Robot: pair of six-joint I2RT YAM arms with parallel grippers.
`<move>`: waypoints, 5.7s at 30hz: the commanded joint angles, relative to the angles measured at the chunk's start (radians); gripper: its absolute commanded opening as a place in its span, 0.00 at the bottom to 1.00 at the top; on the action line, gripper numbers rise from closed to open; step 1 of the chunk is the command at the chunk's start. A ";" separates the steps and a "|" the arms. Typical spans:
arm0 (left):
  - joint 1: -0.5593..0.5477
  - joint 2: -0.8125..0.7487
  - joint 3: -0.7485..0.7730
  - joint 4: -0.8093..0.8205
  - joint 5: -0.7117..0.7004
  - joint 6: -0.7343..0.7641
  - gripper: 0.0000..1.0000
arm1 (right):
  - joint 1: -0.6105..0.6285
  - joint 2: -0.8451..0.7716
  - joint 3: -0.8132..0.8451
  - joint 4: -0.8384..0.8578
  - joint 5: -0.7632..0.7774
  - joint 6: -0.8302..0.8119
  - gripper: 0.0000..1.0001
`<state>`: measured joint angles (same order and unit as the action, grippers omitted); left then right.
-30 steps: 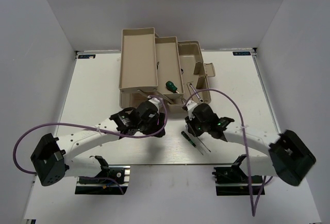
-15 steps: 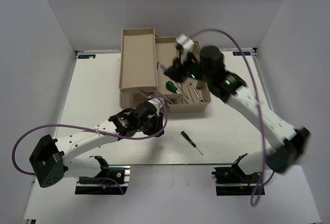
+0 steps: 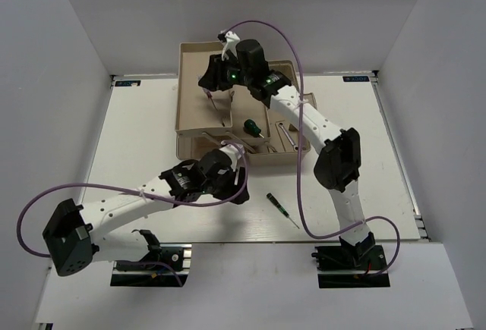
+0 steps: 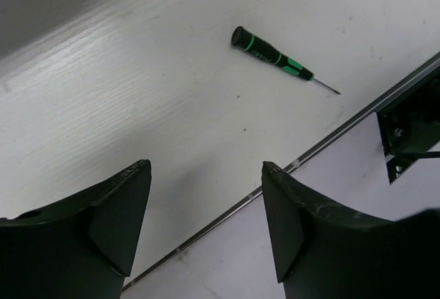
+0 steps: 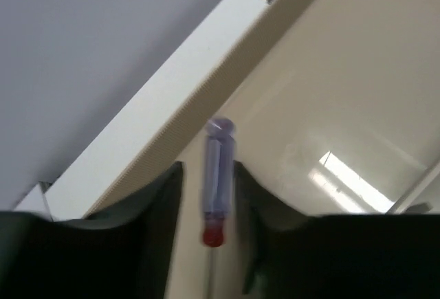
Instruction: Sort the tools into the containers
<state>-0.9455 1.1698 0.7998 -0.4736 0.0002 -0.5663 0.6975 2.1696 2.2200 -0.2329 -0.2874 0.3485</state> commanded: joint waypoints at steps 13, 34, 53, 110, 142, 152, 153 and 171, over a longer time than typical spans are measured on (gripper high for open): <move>-0.081 0.447 0.466 -0.212 -0.040 -0.312 0.74 | -0.239 -0.563 -0.498 -0.134 0.145 -0.242 0.51; -0.196 0.863 0.793 -0.421 -0.167 -0.932 0.75 | -0.569 -1.093 -1.312 -0.307 -0.065 -0.243 0.46; -0.216 0.998 0.711 -0.464 -0.227 -0.888 0.23 | -0.639 -1.146 -1.333 -0.364 -0.113 -0.235 0.46; 0.611 0.734 1.403 -0.382 -0.166 0.097 0.79 | -0.192 -0.841 -0.977 -0.447 -0.466 -0.894 0.61; 0.837 -0.196 -0.085 -0.418 -0.046 -0.386 0.96 | 0.320 -0.301 -0.798 0.244 0.002 -1.313 0.66; 0.884 -0.105 -0.162 -0.257 0.131 -0.386 0.96 | 0.329 -0.149 -0.700 0.106 0.076 -1.353 0.39; 0.893 -0.095 -0.162 -0.247 0.142 -0.386 0.96 | 0.329 -0.142 -0.700 0.104 0.089 -1.355 0.34; 0.990 0.142 -0.303 0.090 0.362 -0.429 0.91 | 0.316 -0.307 -0.497 0.021 0.119 -1.142 0.00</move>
<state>0.0299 1.2549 0.5091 -0.4637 0.3920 -1.0058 1.0157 2.0155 1.6272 -0.2947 -0.1917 -0.7849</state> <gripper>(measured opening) 0.915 0.090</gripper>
